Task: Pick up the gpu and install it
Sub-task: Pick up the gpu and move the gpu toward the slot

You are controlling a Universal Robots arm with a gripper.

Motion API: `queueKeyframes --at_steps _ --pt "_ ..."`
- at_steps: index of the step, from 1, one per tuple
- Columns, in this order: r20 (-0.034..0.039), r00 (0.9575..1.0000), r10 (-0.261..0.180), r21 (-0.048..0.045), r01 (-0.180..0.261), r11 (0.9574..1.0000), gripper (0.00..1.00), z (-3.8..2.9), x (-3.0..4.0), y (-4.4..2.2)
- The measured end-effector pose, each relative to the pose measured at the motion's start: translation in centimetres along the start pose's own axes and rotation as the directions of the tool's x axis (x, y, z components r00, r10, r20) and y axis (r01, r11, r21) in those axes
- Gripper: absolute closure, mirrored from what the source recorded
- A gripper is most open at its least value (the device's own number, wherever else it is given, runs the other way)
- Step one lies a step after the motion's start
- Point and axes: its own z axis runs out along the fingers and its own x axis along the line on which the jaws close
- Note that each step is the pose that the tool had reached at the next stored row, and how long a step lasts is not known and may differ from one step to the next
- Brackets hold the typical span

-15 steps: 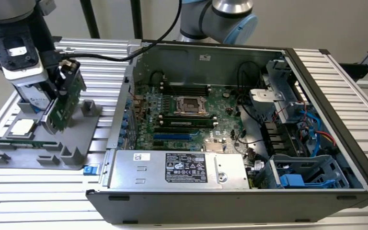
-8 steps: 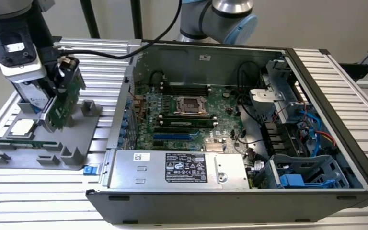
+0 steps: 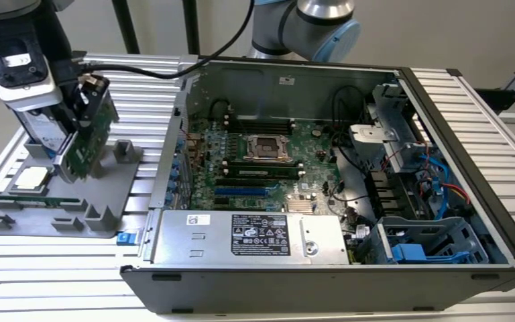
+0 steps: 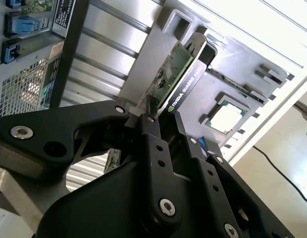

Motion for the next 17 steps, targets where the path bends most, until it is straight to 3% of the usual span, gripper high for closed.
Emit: queueKeyframes --at_steps 17 --pt "0.0 1.0 0.0 0.0 0.0 1.0 1.0 -1.13 -0.01 0.06"
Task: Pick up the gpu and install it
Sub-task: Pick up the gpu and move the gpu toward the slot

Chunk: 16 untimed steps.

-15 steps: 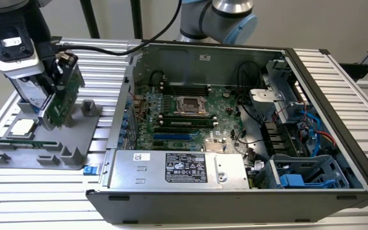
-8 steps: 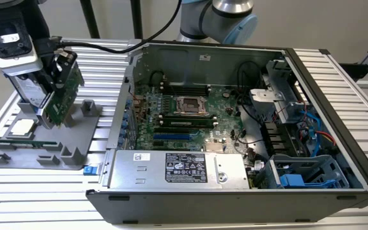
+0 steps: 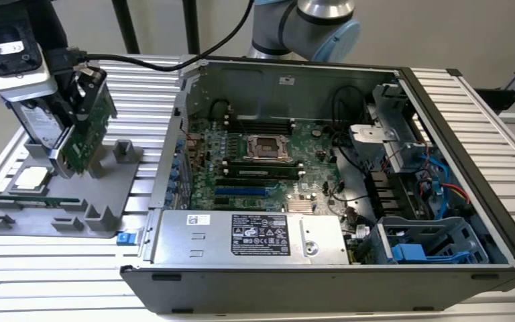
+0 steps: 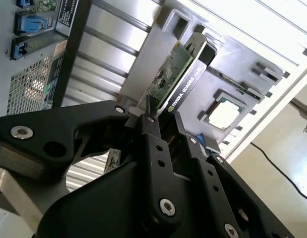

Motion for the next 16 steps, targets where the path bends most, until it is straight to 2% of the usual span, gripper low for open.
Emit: queueKeyframes --at_steps 16 --pt "0.0 1.0 0.0 0.0 0.0 1.0 1.0 -0.91 -0.01 0.04"
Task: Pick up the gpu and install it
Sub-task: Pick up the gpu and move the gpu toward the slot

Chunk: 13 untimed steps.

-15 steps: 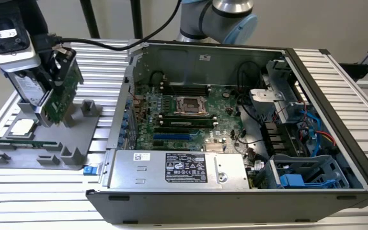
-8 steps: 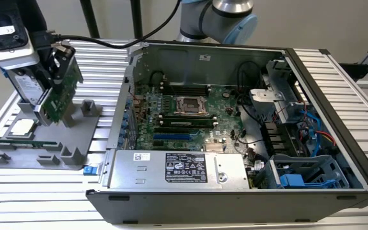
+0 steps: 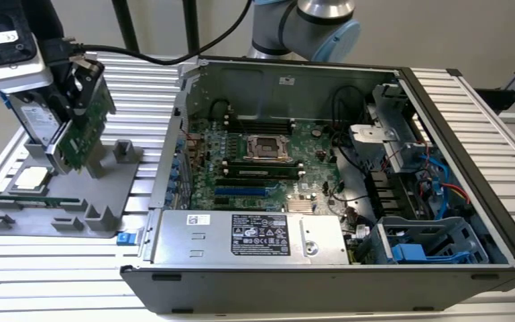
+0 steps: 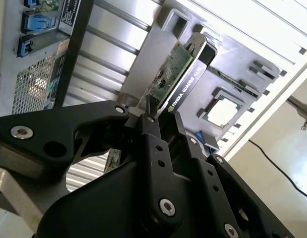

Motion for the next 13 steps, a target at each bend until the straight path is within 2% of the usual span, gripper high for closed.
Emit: queueKeyframes --at_steps 13 --pt "0.0 1.0 0.0 0.0 0.0 1.0 1.0 -0.81 -0.01 0.04"
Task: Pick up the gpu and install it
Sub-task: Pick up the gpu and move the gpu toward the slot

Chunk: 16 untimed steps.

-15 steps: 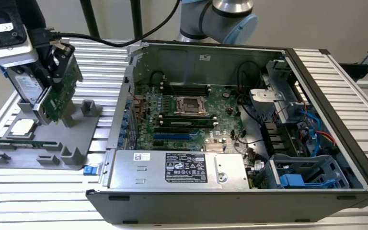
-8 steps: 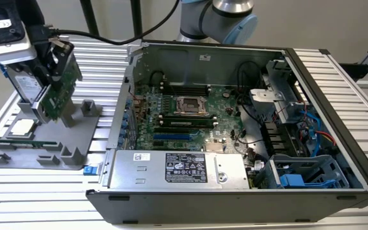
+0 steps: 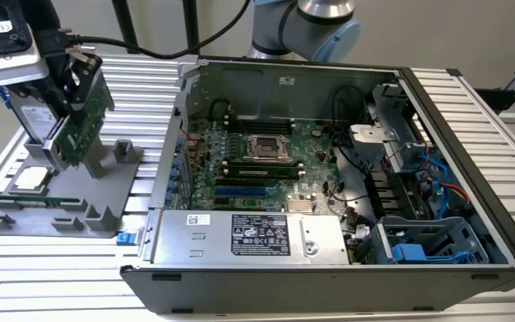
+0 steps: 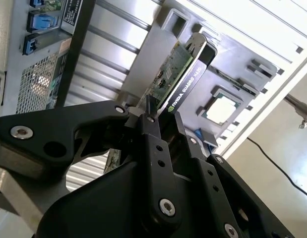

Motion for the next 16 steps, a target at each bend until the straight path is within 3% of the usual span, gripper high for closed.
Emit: queueKeyframes --at_steps 16 --pt "0.0 1.0 0.0 0.0 0.0 1.0 1.0 -0.81 0.0 0.04"
